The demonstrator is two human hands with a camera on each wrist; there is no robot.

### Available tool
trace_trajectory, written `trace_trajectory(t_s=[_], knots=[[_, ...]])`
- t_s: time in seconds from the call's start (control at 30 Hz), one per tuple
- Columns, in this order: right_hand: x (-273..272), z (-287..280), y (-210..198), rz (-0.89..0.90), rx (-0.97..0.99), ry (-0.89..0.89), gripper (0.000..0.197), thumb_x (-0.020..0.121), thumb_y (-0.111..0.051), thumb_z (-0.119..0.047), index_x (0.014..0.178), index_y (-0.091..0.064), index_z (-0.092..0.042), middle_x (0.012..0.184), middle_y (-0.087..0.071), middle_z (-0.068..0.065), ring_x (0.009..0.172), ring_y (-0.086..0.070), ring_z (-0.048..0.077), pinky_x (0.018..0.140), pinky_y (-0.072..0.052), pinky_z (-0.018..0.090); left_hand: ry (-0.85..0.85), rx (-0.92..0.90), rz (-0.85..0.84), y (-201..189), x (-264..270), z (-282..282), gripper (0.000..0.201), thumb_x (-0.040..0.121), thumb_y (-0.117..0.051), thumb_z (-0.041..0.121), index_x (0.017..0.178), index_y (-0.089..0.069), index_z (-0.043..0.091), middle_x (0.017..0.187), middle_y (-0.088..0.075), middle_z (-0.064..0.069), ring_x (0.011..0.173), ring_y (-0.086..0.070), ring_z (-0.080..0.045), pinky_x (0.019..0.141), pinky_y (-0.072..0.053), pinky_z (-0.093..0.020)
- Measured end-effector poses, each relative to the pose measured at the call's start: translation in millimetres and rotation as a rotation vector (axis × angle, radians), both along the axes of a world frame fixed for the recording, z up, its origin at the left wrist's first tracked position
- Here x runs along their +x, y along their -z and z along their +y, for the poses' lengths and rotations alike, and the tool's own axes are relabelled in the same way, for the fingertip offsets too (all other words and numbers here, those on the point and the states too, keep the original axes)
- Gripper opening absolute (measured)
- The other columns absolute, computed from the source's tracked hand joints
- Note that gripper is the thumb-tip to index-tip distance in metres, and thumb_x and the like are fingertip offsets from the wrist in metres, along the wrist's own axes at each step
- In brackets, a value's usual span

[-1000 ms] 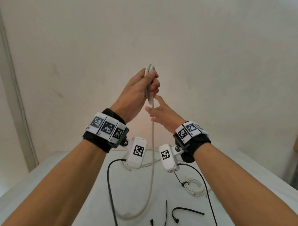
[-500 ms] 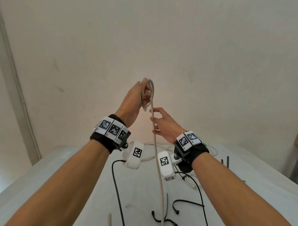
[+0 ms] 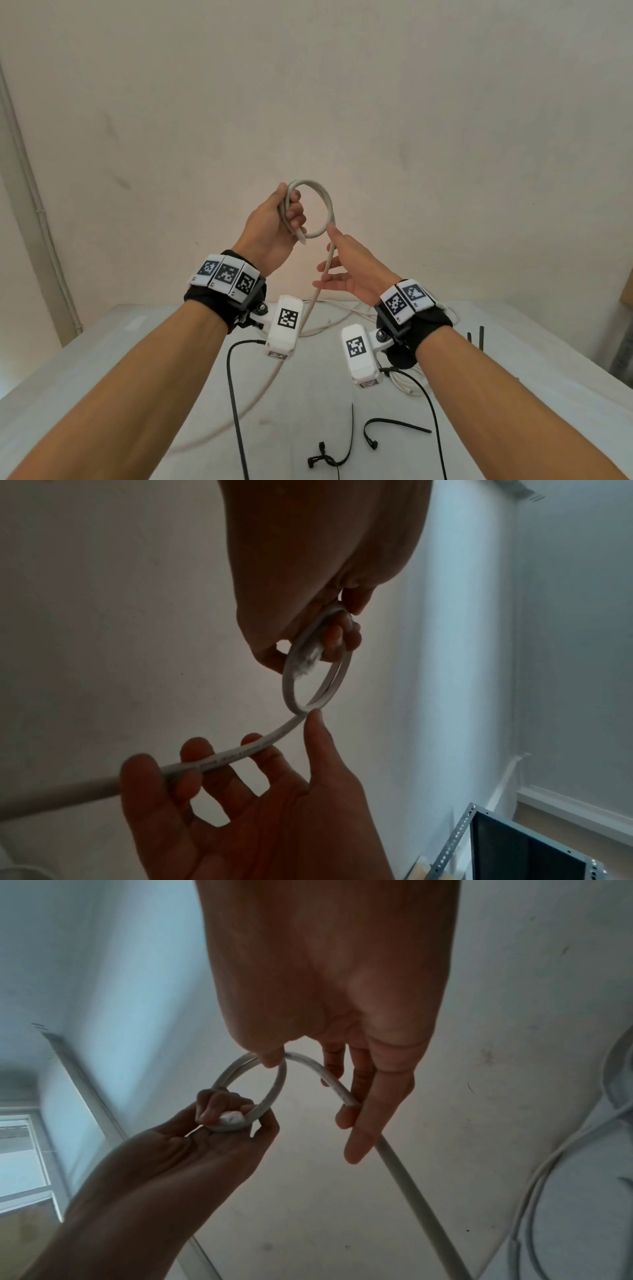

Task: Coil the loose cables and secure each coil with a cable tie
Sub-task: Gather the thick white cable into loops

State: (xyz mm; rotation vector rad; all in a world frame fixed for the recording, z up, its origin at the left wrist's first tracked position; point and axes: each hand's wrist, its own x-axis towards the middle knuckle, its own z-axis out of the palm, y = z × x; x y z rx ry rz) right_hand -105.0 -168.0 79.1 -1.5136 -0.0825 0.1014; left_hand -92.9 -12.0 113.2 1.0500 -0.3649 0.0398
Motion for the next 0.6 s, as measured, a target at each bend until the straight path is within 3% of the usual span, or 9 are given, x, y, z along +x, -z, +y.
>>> trace_trajectory(t_s=[0.17,0.37,0.47,0.6], knots=[[-3.6,5.3,-4.2,0.012,0.055,-0.022,0.056,0.096,-0.051,-0.069,0.103,-0.049,-0.013,0.100,-0.054,0.019,0.064,-0.056,0.025,0.086,-0.062,0.055,0.018,-0.090,0.044,-4.5,2.4,-2.8,0.044,0.110,-0.038,0.043,0.075,-0.050,0.020,0.055,-0.033,0.007,0.049,-0.031,-0.010,0.059,-0.035,-0.026],[-8.1,4.1,6.4,0.050,0.080,-0.071,0.060,0.096,-0.049,-0.071,0.103,-0.051,-0.012,0.105,-0.066,0.023,0.076,-0.071,0.037,0.081,-0.064,0.049,-0.010,-0.169,0.143,15.9,0.3,-11.8,0.044,0.103,-0.058,0.043,0.067,-0.042,0.022,0.053,-0.024,0.008,0.046,-0.023,-0.010,0.057,-0.030,-0.025],[-6.3,-0.5,16.8,0.011,0.039,-0.051,0.046,0.101,-0.049,-0.062,0.103,-0.056,-0.017,0.102,-0.069,0.019,0.075,-0.067,0.031,0.073,-0.061,0.041,-0.019,-0.178,0.188,36.2,-2.1,-14.6,0.041,0.100,-0.065,0.035,0.066,-0.045,0.022,0.053,-0.025,0.008,0.046,-0.023,-0.010,0.058,-0.031,-0.026],[-5.0,-2.6,36.5,-0.090,-0.056,-0.014,0.044,0.106,-0.043,-0.057,0.097,-0.057,-0.016,0.087,-0.068,0.013,0.061,-0.056,0.020,0.060,-0.049,0.031,-0.042,-0.170,0.287,62.1,-5.4,-21.8,0.035,0.099,-0.064,0.011,0.067,-0.051,0.017,0.054,-0.030,0.003,0.045,-0.030,-0.011,0.046,-0.044,-0.028]])
